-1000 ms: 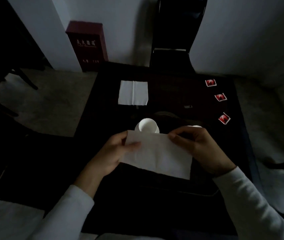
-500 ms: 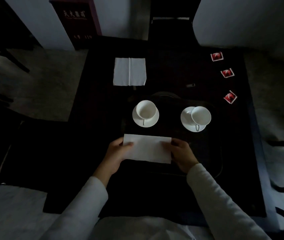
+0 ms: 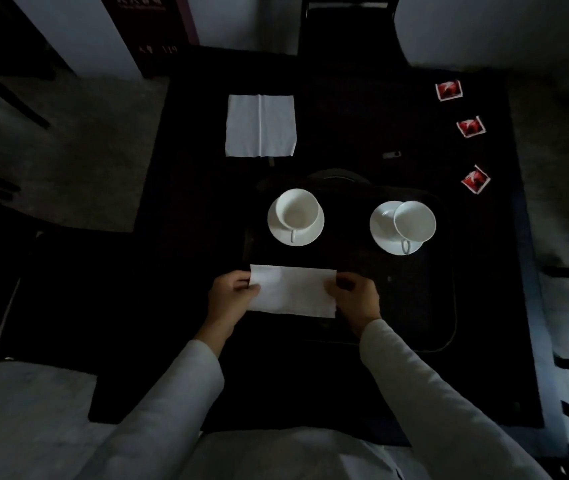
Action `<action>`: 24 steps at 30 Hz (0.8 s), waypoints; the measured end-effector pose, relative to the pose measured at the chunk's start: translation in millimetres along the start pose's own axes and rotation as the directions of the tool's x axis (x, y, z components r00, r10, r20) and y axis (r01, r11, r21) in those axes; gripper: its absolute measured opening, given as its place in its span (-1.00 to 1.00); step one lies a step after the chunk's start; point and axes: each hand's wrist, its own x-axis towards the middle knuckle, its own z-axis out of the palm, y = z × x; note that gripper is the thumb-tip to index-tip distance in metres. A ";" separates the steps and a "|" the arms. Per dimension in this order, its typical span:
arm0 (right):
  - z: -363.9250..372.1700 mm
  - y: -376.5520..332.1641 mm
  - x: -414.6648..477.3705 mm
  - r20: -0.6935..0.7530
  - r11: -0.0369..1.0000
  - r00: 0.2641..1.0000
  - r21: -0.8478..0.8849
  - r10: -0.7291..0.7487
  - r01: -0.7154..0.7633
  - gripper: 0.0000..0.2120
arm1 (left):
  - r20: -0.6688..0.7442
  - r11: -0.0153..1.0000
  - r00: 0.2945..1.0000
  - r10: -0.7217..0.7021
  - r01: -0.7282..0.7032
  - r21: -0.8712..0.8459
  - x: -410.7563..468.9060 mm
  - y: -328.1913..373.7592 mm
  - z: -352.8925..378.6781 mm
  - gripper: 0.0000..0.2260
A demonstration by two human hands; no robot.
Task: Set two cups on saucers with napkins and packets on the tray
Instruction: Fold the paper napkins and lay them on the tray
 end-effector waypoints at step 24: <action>2.6 7.7 21.3 -0.039 0.996 0.999 -0.090 0.025 -0.028 -0.83 | -0.073 0.997 0.997 -0.017 0.022 0.074 15.0 -4.0 5.6 -0.77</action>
